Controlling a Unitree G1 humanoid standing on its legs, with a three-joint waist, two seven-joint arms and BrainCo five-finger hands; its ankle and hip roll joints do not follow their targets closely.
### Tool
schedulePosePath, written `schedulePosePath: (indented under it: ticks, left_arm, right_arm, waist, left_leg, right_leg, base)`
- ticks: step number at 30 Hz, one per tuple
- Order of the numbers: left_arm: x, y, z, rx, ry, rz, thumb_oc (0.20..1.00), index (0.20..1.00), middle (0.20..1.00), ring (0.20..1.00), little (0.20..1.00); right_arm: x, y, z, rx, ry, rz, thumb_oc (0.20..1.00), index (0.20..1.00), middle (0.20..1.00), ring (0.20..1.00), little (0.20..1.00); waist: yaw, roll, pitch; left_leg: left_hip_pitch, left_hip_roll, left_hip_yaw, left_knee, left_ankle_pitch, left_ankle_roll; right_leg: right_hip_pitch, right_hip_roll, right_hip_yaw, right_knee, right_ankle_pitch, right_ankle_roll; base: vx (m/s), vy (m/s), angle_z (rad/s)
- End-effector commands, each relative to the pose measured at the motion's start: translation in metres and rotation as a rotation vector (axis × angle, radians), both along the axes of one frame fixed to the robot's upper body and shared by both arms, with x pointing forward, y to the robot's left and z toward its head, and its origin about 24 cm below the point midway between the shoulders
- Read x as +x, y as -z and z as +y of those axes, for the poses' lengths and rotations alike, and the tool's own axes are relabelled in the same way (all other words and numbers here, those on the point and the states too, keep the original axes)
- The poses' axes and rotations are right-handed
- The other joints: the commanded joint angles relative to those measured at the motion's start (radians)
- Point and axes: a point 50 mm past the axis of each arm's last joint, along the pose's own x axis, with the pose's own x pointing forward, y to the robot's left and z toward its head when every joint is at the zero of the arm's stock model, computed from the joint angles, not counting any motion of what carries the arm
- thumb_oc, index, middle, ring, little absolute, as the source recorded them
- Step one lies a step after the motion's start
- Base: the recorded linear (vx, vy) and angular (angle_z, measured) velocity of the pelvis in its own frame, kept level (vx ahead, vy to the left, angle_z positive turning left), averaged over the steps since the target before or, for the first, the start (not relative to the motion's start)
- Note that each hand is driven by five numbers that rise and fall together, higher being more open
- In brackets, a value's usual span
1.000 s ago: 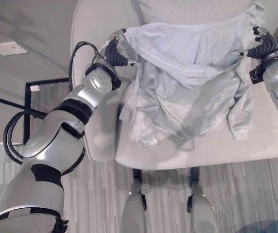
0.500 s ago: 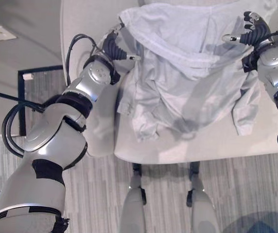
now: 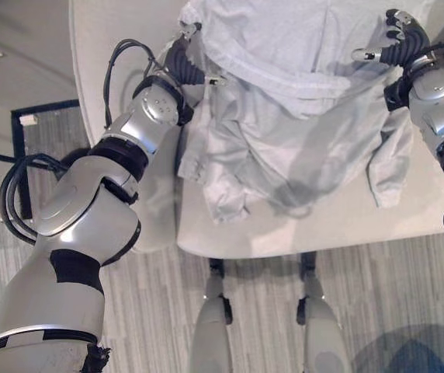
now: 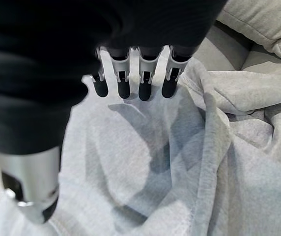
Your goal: Hang the clothes on the sofa on the clothes rack.
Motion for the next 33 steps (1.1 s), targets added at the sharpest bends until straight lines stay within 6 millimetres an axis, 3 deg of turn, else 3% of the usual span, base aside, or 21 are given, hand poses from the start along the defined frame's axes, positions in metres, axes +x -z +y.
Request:
schedulePosePath:
  ticks: [1,14,23,33]
  left_arm:
    - [-0.012,-0.061,0.013,-0.031,-0.033,-0.162,1.0,1.0,1.0,1.0,1.0]
    - [-0.015,-0.068,0.013,-0.033,-0.037,-0.198,1.0,1.0,1.0,1.0,1.0]
    - [-0.017,-0.073,0.013,-0.017,-0.032,-0.228,1.0,1.0,1.0,1.0,1.0]
    - [-0.016,-0.074,0.005,-0.021,-0.014,-0.222,1.0,1.0,1.0,1.0,1.0]
  right_arm:
    - [-0.016,-0.046,-0.018,-0.026,0.065,-0.175,1.0,1.0,1.0,1.0,1.0]
    - [-0.025,-0.036,-0.055,-0.044,0.177,-0.178,1.0,1.0,1.0,1.0,1.0]
    - [-0.032,-0.035,-0.062,-0.14,0.198,-0.205,1.0,1.0,1.0,1.0,1.0]
    - [-0.024,-0.04,-0.058,-0.14,0.236,-0.154,1.0,1.0,1.0,1.0,1.0]
  waist:
    - [0.008,0.0,0.017]
    - [-0.018,0.009,0.035]
    - [-0.025,0.012,0.043]
    - [-0.007,0.025,0.039]
  left_leg:
    - [0.032,-0.052,0.005,-0.001,-0.009,-0.038]
    - [0.047,-0.045,0.021,-0.001,-0.017,-0.034]
    - [0.045,-0.04,0.023,-0.001,-0.017,-0.034]
    - [0.043,-0.045,0.016,-0.001,-0.01,-0.035]
  right_leg:
    - [-0.018,0.029,0.031,0.011,-0.001,0.046]
    - [-0.016,0.028,0.049,0.011,0.0,0.047]
    - [-0.016,0.029,0.049,0.011,-0.002,0.044]
    - [-0.014,0.028,0.042,0.011,-0.001,0.04]
  base:
    - [-0.01,0.007,-0.08]
    - [-0.01,-0.005,-0.05]
    - [0.0,-0.004,-0.03]
    - [0.0,0.0,0.0]
